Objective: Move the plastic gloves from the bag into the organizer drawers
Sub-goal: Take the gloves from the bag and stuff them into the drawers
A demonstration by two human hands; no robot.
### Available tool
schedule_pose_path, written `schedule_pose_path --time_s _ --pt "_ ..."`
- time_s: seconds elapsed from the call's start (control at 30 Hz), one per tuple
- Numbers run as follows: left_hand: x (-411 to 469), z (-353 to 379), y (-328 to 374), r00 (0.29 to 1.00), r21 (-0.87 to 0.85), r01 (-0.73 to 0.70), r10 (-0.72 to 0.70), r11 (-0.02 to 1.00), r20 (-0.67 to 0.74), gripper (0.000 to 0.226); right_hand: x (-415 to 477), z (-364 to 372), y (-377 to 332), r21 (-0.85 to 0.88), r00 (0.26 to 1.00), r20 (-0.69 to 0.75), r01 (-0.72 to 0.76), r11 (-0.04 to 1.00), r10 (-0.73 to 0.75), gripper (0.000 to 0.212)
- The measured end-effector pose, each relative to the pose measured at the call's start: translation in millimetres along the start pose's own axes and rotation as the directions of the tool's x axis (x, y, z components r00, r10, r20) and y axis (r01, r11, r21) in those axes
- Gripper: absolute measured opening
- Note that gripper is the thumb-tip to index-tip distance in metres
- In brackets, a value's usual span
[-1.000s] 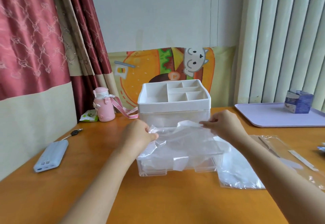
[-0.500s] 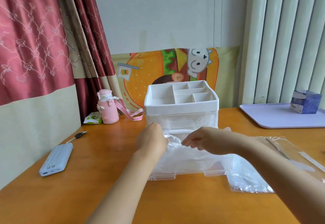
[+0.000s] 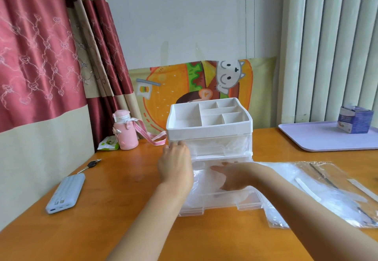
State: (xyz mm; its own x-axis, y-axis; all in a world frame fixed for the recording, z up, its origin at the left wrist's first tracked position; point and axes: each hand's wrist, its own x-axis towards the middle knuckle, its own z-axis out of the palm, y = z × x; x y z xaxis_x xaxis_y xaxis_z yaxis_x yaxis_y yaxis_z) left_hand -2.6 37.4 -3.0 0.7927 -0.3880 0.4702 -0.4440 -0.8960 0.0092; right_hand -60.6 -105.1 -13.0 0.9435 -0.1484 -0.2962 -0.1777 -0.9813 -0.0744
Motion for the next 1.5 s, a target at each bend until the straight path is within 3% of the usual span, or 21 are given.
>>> schedule_pose_path --time_s 0.1,0.23,0.33,0.43,0.57,0.63,0.7,0.83,0.93,1.03,1.1,1.17,1.27,1.37,1.5 --pt "-5.1 -5.2 1.8 0.997 -0.149 -0.068 0.063 0.987 -0.043 0.018 5.7 0.7 -3.2 0.016 1.0 0.019 -0.016 1.0 0.016 0.079" --pt "-5.1 3.9 12.6 0.94 -0.401 -0.112 0.228 0.909 0.254 0.017 13.0 2.3 -10.5 0.035 1.0 0.001 0.02 0.999 -0.02 0.05" --pt "1.8 14.6 17.1 0.803 -0.283 -0.112 0.255 0.952 0.538 0.026 8.4 1.4 -10.8 0.075 0.998 0.002 0.057 0.996 -0.057 0.048" --pt "10.1 14.3 20.1 0.702 -0.201 -0.147 0.245 0.969 0.668 0.045 2.7 1.0 -8.0 0.114 1.0 -0.003 0.03 0.993 -0.03 0.061" --pt "18.7 11.5 24.6 0.669 -0.13 -0.178 0.217 0.975 0.711 0.066 -2.2 -0.7 -1.2 0.345 1.0 -0.02 0.013 0.938 -0.007 0.079" --pt "21.6 11.1 27.6 0.656 -0.078 -0.211 0.2 0.974 0.728 0.067 -7.7 -4.1 3.4 0.511 0.997 -0.056 -0.012 0.86 0.047 0.073" --pt "23.2 11.5 29.0 0.644 -0.047 -0.225 0.185 0.973 0.742 0.069 -12.6 -6.4 6.3 0.52 0.995 -0.075 -0.014 0.854 0.062 0.062" --pt "23.1 9.4 29.6 0.656 -0.042 -0.219 0.179 0.975 0.733 0.073 -23.6 -11.7 10.3 0.414 0.996 -0.087 0.019 0.91 0.018 0.05" --pt "19.4 5.9 25.7 0.691 -0.068 -0.158 0.159 0.985 0.705 0.073 -39.7 -19.9 18.7 0.495 0.993 -0.111 0.083 0.865 -0.032 0.046" --pt "11.7 -3.3 23.0 0.767 -0.136 -0.048 0.124 0.989 0.63 0.059 -72.1 -27.2 43.7 0.492 0.982 -0.143 0.177 0.852 -0.121 0.039" --pt "1.8 -10.8 26.3 0.88 -0.292 0.012 0.129 0.956 0.458 0.032 -95.1 -29.8 67.3 0.468 0.969 -0.211 0.213 0.858 -0.126 0.028" --pt "-13.0 -19.2 40.1 0.979 -0.509 -0.008 0.109 0.861 0.17 0.022 -112.1 -27.5 93.2 0.472 0.934 -0.355 0.202 0.858 -0.025 0.02" --pt "-38.8 -31.9 83.0 0.982 -0.678 -0.188 0.137 0.71 -0.129 0.033 -127.9 -16.1 135.1 0.447 0.784 -0.572 0.054 0.893 0.239 0.035" --pt "-56.5 -28.1 131.6 0.963 -0.757 -0.256 0.228 0.601 -0.145 0.04 -137.0 2.5 175.2 0.484 0.668 -0.607 -0.119 0.867 0.43 0.046" --pt "-72.0 -7.5 184.3 0.926 -0.795 -0.218 0.377 0.565 0.014 0.035 -139.6 35.5 220.6 0.54 0.692 -0.509 -0.207 0.816 0.512 0.039"
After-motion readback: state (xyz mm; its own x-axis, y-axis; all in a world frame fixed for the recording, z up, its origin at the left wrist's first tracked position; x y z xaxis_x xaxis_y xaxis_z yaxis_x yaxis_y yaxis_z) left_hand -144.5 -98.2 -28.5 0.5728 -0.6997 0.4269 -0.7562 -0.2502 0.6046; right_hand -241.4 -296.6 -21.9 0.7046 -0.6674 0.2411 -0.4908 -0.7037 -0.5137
